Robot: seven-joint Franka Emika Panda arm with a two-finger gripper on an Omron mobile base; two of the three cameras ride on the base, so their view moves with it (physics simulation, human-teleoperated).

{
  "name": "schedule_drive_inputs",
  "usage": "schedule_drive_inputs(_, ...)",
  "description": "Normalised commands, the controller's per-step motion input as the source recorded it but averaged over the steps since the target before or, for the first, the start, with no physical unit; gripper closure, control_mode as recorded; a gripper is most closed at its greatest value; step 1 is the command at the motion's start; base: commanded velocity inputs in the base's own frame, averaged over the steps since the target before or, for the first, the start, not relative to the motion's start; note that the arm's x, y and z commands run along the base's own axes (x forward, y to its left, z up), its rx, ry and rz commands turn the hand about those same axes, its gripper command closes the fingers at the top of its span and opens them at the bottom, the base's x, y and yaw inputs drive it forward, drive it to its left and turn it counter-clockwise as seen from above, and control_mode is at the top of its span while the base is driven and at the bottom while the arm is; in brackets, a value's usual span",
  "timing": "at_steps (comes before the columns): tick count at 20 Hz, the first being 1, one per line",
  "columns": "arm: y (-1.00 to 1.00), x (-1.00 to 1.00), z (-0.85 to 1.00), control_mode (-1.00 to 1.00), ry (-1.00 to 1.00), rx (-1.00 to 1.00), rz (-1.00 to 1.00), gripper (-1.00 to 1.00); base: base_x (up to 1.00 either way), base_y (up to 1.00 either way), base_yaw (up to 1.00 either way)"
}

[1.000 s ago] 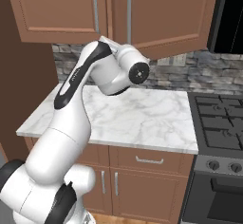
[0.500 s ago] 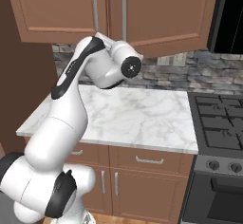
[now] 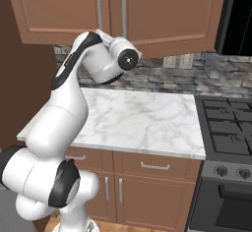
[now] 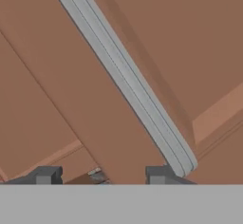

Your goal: Close all open cabinet doors.

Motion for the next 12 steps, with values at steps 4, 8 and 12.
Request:
schedule_drive_inputs(4,-0.11,0.45,0.01,-1.0,0.06,0.0,0.0,-1.0,0.0,0.0,0.0)
schedule_drive_inputs(8,-0.16,0.43,0.0,-1.0,0.05,0.0,0.0,-1.0,0.0,0.0,0.0)
schedule_drive_inputs(12,-0.15,0.37,0.0,-1.0,0.01,0.0,0.0,-1.0,0.0,0.0,0.0)
